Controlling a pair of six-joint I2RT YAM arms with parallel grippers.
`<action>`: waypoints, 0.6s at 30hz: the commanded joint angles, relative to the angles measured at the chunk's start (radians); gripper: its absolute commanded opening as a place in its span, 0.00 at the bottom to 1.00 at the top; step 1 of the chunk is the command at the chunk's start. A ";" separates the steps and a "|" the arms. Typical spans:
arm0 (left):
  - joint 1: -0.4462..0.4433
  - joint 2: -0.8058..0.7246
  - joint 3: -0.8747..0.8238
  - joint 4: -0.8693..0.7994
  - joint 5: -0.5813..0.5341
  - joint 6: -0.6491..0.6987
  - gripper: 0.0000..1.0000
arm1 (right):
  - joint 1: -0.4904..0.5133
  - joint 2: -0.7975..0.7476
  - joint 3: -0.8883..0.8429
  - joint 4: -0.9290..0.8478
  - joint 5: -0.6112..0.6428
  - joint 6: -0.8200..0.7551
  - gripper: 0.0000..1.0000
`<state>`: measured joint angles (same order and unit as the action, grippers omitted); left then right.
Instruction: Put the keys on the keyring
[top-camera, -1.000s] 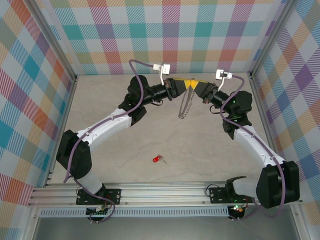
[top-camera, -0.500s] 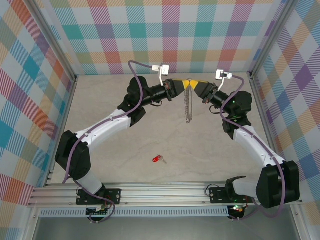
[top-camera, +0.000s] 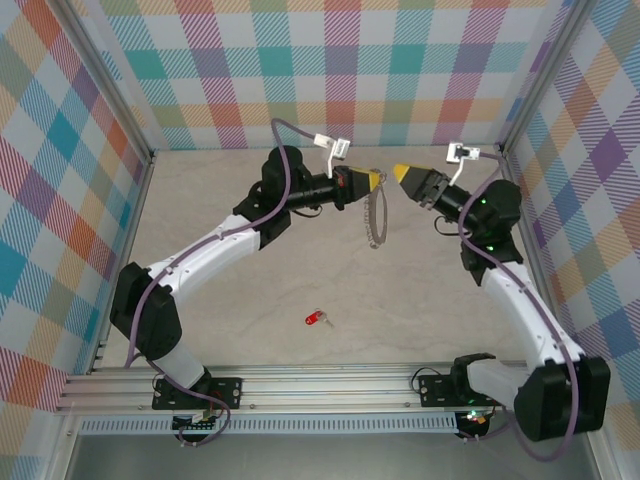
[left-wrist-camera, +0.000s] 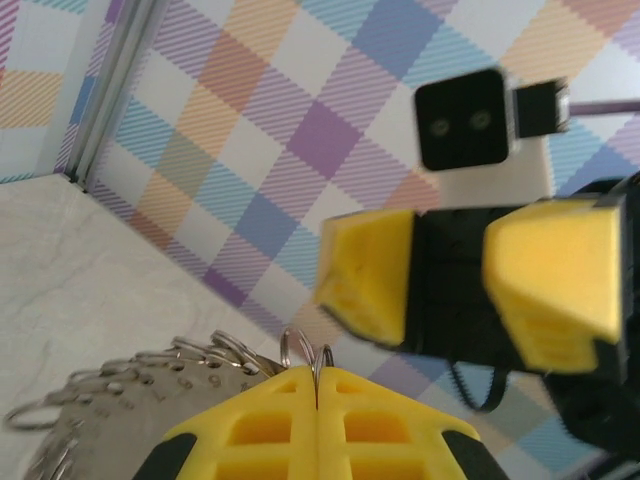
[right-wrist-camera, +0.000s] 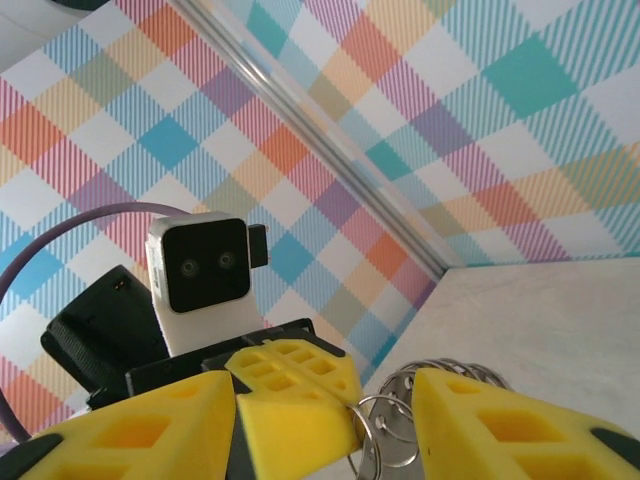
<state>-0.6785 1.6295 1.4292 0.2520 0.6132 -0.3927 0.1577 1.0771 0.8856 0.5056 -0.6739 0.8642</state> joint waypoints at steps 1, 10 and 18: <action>0.006 -0.047 0.109 -0.141 0.083 0.161 0.00 | -0.014 -0.078 0.055 -0.192 -0.043 -0.106 0.51; 0.008 0.013 0.305 -0.427 0.202 0.346 0.00 | -0.024 -0.129 -0.004 -0.186 -0.155 -0.184 0.44; 0.008 0.033 0.354 -0.497 0.229 0.391 0.00 | -0.024 -0.115 -0.017 -0.093 -0.243 -0.127 0.36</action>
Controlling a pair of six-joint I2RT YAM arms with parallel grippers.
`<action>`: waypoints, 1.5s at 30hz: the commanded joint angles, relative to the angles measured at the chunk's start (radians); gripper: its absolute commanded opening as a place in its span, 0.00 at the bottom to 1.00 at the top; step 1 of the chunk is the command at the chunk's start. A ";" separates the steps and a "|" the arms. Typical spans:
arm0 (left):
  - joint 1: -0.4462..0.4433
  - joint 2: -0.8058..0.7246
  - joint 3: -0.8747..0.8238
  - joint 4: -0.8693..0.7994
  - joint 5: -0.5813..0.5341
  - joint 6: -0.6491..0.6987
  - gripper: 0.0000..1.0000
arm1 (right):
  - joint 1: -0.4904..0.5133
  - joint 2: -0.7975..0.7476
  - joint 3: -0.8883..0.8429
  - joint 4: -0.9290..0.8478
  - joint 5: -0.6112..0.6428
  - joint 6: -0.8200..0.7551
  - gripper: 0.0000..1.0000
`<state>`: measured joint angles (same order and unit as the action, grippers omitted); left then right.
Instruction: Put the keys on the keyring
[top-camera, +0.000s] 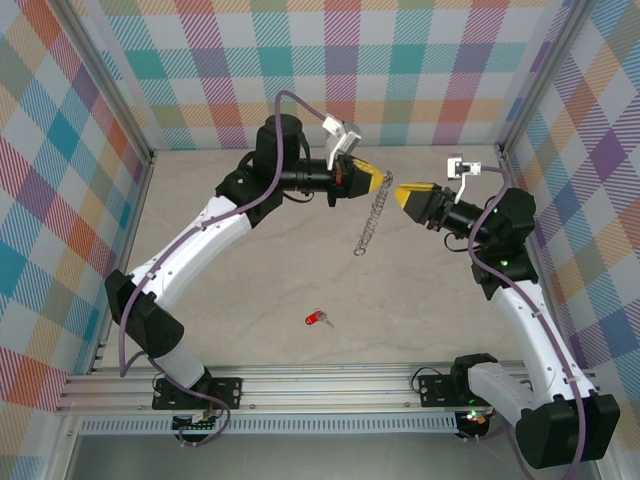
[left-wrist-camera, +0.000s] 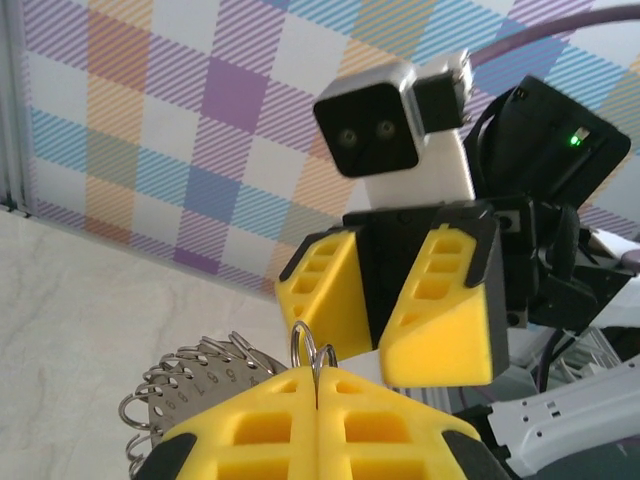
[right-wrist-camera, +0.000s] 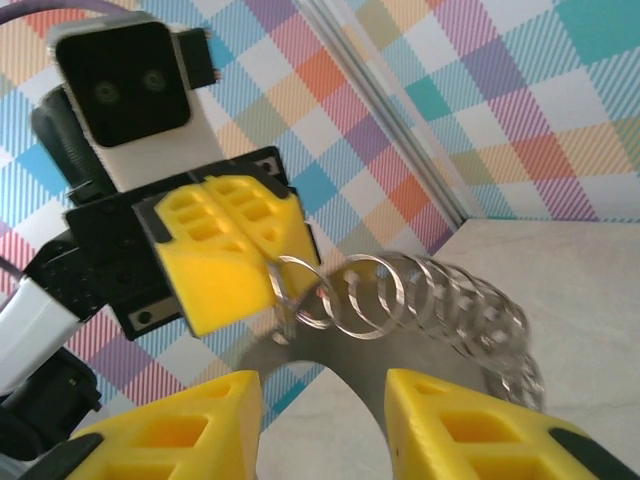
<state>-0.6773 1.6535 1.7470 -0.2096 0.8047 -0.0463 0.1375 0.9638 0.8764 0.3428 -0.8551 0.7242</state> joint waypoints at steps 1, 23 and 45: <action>0.007 0.011 0.038 -0.040 0.038 0.046 0.00 | -0.004 -0.004 -0.008 0.071 -0.065 0.015 0.36; 0.007 0.048 0.080 -0.044 0.069 0.032 0.00 | -0.003 0.058 -0.002 0.197 -0.106 0.113 0.25; 0.006 0.060 0.086 -0.044 0.080 0.022 0.00 | 0.002 0.049 0.010 0.086 -0.049 0.027 0.29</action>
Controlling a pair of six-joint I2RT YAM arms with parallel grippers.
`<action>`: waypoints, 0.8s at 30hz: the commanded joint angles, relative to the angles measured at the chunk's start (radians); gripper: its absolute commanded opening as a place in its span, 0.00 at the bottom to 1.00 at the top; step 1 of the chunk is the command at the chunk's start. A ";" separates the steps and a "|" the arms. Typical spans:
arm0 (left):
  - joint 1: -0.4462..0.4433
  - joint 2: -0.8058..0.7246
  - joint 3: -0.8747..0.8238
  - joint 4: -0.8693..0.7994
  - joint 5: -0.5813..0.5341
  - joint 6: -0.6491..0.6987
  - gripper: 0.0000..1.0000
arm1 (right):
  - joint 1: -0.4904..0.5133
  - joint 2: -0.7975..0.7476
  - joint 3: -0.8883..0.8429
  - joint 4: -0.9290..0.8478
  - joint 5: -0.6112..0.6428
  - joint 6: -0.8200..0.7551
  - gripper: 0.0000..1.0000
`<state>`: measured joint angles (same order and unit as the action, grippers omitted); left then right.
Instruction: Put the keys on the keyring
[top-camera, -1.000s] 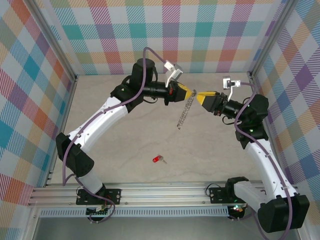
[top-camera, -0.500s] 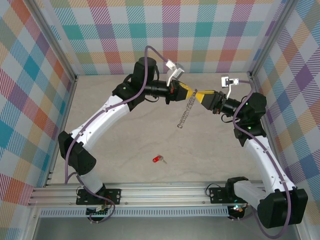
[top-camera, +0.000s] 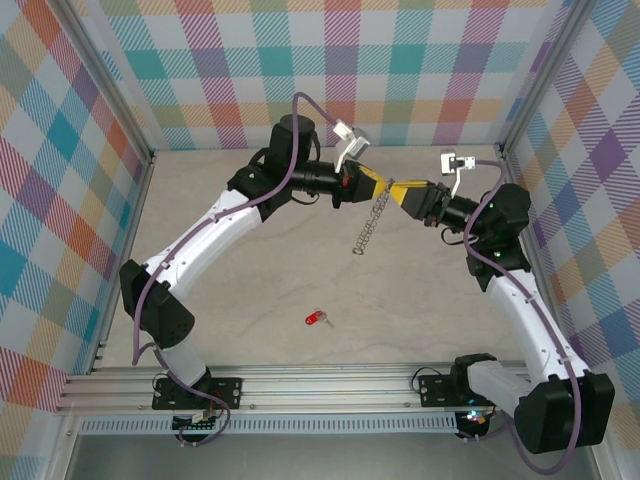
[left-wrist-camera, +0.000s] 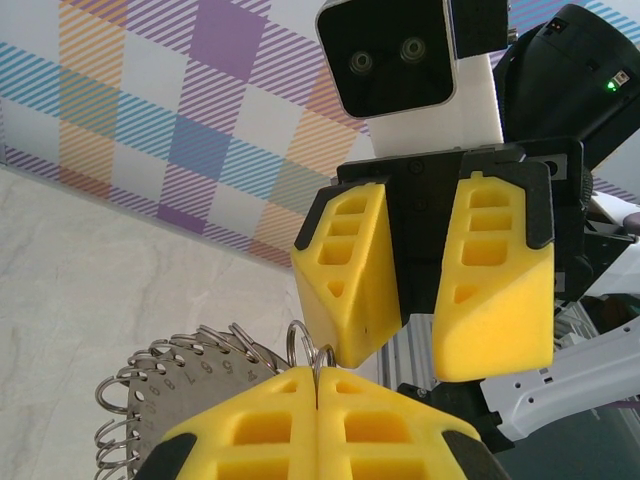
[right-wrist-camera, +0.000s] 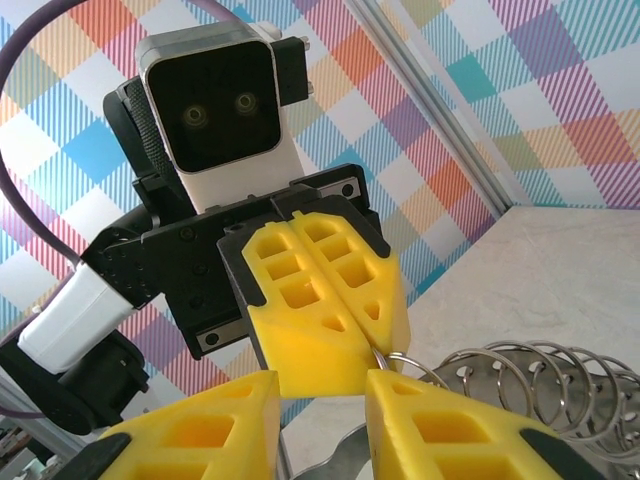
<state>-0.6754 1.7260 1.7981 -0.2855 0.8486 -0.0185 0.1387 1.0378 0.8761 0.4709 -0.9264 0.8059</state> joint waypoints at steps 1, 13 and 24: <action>0.004 -0.012 0.034 0.032 0.037 -0.006 0.00 | 0.000 -0.031 0.013 -0.056 0.029 -0.065 0.29; 0.004 -0.018 0.020 0.044 0.052 -0.012 0.00 | -0.004 -0.041 0.009 -0.087 0.058 -0.084 0.28; 0.004 -0.020 0.017 0.053 0.056 -0.014 0.00 | -0.004 -0.005 0.010 -0.034 0.032 -0.048 0.27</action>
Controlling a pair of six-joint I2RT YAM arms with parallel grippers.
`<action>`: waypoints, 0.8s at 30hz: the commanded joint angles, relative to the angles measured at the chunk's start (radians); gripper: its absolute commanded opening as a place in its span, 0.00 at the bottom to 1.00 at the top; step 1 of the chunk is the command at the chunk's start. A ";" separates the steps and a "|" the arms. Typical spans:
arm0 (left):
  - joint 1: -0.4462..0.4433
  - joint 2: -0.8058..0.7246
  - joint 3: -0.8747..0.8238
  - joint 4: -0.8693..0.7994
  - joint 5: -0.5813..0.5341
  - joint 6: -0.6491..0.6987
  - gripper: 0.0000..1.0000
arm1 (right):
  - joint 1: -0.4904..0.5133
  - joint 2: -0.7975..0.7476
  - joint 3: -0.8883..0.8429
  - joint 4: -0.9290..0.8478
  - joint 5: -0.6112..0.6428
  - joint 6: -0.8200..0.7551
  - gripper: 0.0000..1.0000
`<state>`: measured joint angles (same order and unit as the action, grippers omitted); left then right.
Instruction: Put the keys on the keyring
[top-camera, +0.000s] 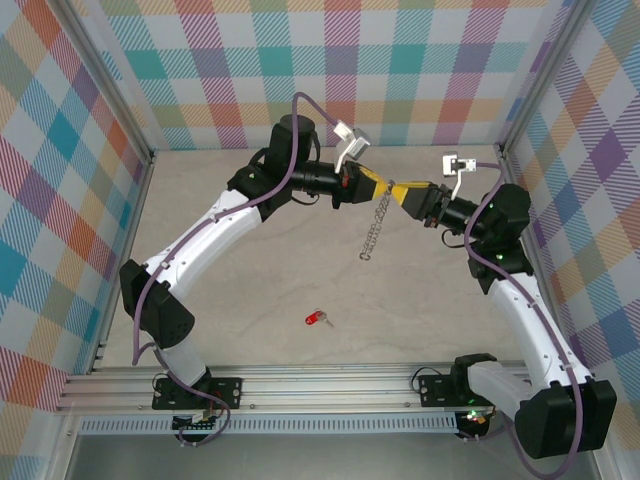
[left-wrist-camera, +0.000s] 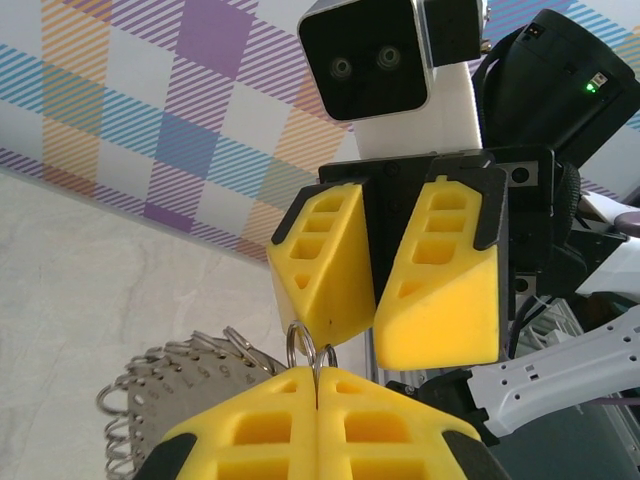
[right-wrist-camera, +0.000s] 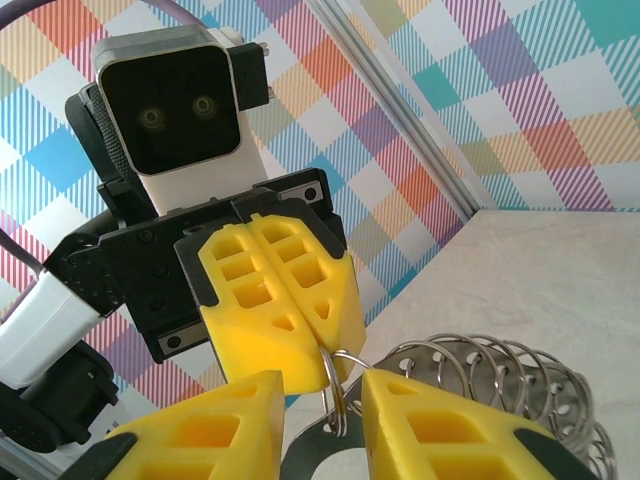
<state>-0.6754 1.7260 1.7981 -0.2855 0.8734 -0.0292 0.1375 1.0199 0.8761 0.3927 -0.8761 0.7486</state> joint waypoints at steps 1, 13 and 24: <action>0.004 -0.019 0.017 0.052 0.031 -0.005 0.00 | -0.003 0.018 0.012 0.056 -0.028 0.017 0.27; 0.000 -0.009 0.024 0.059 0.036 -0.010 0.00 | 0.023 0.053 0.033 0.087 -0.064 0.035 0.18; -0.001 -0.012 0.014 0.058 -0.028 -0.024 0.00 | 0.045 0.049 0.046 0.010 -0.015 -0.037 0.00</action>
<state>-0.6689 1.7260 1.7981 -0.2840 0.8654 -0.0368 0.1707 1.0821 0.8875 0.4343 -0.9142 0.7612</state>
